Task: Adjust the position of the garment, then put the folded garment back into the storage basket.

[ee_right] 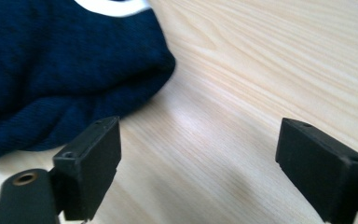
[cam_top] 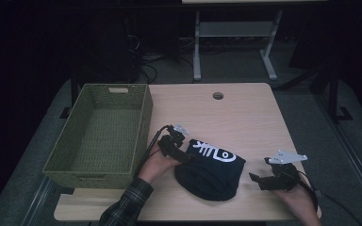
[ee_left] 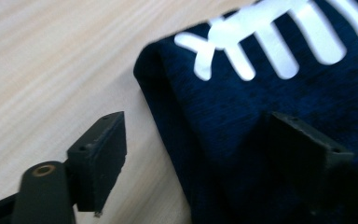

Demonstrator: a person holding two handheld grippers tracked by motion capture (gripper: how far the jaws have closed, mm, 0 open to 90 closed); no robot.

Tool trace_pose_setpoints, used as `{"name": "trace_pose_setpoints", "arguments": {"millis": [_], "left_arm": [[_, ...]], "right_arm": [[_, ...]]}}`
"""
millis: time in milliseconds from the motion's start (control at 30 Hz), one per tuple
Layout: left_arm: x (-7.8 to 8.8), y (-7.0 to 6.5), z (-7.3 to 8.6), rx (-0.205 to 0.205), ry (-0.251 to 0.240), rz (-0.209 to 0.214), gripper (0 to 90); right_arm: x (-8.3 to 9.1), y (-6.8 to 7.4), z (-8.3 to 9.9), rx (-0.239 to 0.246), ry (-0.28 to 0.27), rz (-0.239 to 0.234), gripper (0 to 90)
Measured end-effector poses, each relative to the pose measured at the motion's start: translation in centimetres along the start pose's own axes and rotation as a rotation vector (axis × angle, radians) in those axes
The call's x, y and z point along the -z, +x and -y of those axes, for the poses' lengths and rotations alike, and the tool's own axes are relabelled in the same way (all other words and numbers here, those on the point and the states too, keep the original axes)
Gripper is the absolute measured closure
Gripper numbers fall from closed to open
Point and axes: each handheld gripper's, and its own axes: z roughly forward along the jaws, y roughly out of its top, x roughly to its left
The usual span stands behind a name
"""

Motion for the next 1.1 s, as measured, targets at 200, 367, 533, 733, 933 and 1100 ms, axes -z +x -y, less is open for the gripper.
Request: {"name": "trace_pose_setpoints", "arguments": {"millis": [200, 367, 533, 733, 933, 1100], "left_arm": [[-1.0, 0.0, 0.4, 0.026, 0.017, 0.021, 18.0], [-1.3, 0.3, 0.6, 0.03, 0.031, 0.044, 18.1], [-1.5, 0.4, 0.8, 0.04, 0.027, 0.069, 18.9], [-1.4, 0.4, 0.8, 0.032, 0.021, 0.105, 28.6], [-1.4, 0.2, 0.9, 0.031, 0.016, 0.142, 40.7], [-1.4, 0.3, 0.9, 0.033, 0.021, 0.184, 51.6]], "right_arm": [[-0.9, -0.6, 0.4, -0.02, 0.028, 0.015, 11.8], [-1.7, -0.6, 0.5, -0.021, 0.053, 0.032, 10.9], [-2.1, -0.7, 0.7, -0.031, 0.057, 0.038, 10.8], [-2.2, -1.1, 1.0, -0.043, 0.035, 0.033, 9.0], [-2.3, -1.1, 1.1, -0.044, 0.027, 0.035, 8.4], [-2.3, -1.1, 1.0, -0.047, 0.028, 0.039, 8.3]]}}
